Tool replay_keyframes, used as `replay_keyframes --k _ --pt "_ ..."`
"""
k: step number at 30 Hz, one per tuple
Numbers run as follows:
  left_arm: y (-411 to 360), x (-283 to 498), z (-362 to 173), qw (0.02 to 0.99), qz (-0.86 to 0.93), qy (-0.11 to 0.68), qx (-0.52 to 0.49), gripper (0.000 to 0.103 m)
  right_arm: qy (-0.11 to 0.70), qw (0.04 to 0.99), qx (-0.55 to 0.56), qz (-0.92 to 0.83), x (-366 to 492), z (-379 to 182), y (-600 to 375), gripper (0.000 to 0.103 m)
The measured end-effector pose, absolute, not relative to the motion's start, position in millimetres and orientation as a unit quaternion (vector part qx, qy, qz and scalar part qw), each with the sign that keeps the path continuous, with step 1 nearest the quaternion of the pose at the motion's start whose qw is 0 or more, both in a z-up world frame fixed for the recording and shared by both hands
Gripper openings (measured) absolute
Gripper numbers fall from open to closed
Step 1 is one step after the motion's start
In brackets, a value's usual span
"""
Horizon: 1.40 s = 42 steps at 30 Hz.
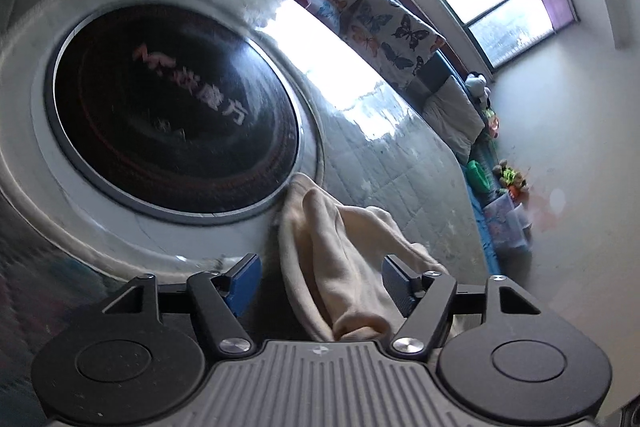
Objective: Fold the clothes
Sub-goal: 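Roll the left tool and grasp the folded cream sweatshirt's edge, then lift and carry the folded sweatshirt away from the hob with the left tool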
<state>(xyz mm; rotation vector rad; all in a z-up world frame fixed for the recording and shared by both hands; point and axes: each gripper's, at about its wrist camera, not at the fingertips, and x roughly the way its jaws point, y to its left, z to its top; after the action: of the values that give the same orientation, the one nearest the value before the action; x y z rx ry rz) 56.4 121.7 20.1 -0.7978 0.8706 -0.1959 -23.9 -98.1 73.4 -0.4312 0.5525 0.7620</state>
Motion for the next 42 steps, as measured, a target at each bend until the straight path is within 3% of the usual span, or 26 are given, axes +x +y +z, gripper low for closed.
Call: replay_keyframes --k 9,11,16,19,25,33,42 --pt "117 64 1 0.78 -0.098 0.422 -0.45 0.072 0.26 0.873 -0.178 0.373 -26 83 -120 0.006" --pt "117 67 -3 0.774 -0.103 0.426 -0.458 0.065 0.264 0.868 -0.174 0.382 -29 83 -123 0.006" --pt "117 68 -12 0.772 -0.098 0.431 -0.458 0.026 0.271 0.862 -0.172 0.393 -39 77 -126 0.006" --pt "120 66 -16 0.773 -0.097 0.429 -0.457 0.02 0.279 0.86 -0.168 0.394 -42 73 -127 0.007" --pt "115 65 -11 0.791 -0.097 0.427 -0.427 0.021 0.286 0.877 -0.128 0.364 -36 76 -154 0.011" --pt "103 63 -7 0.809 -0.099 0.424 -0.394 0.021 0.306 0.927 -0.092 0.199 1 67 -239 0.013" --pt "101 65 -4 0.816 -0.1 0.425 -0.379 0.021 0.341 0.931 -0.002 0.13 48 38 -302 0.025"
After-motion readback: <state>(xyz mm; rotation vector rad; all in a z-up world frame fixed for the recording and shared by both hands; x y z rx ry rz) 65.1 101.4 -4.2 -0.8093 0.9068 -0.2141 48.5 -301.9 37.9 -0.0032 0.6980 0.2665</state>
